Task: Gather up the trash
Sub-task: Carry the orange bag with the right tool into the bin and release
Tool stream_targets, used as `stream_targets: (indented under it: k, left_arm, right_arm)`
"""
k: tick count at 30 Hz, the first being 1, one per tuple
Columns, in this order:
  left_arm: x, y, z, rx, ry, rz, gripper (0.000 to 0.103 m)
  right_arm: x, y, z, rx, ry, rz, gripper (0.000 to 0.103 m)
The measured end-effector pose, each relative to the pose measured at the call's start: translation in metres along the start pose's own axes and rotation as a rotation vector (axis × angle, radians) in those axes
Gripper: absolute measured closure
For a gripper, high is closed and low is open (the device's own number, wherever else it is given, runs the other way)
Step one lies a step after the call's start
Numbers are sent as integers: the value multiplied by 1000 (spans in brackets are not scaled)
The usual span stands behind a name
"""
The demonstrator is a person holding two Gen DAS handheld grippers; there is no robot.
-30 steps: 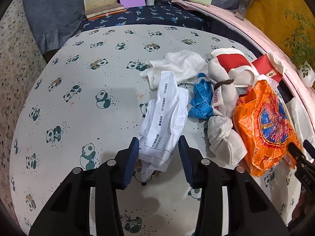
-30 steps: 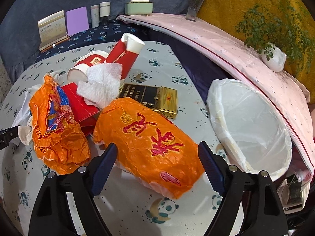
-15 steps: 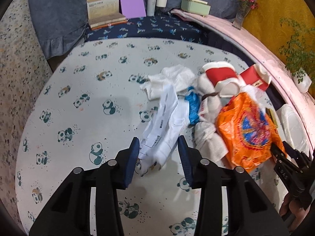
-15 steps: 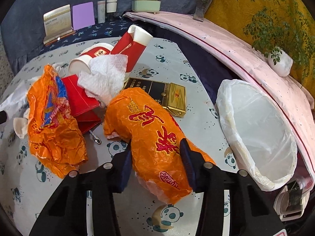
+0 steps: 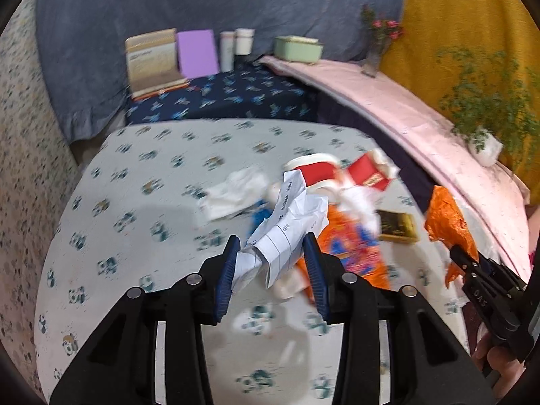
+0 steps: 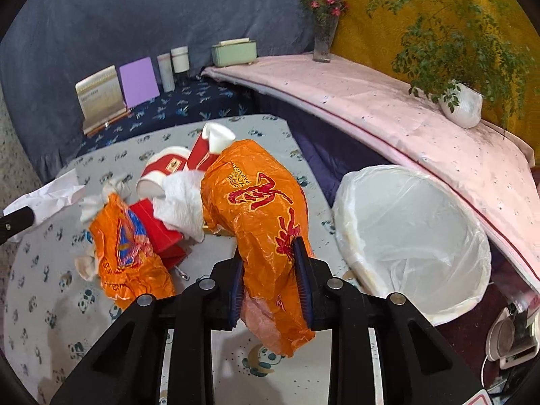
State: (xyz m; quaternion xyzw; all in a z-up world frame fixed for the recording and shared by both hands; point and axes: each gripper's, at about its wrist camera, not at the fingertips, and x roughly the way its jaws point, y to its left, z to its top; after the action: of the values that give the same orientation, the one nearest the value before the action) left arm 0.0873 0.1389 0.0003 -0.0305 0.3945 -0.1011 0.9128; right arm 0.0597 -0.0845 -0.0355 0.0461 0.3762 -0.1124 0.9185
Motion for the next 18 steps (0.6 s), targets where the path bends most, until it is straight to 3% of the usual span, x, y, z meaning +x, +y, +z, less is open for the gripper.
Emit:
stream_targets:
  k: [9, 18]
  left_arm:
    - [-6, -90, 10, 137, -26, -140, 66]
    - [12, -195, 12, 272, 6, -307, 65]
  right_arm:
    - [-24, -50, -1, 81, -42, -62, 78]
    - [-29, -117, -15, 169, -43, -158, 78]
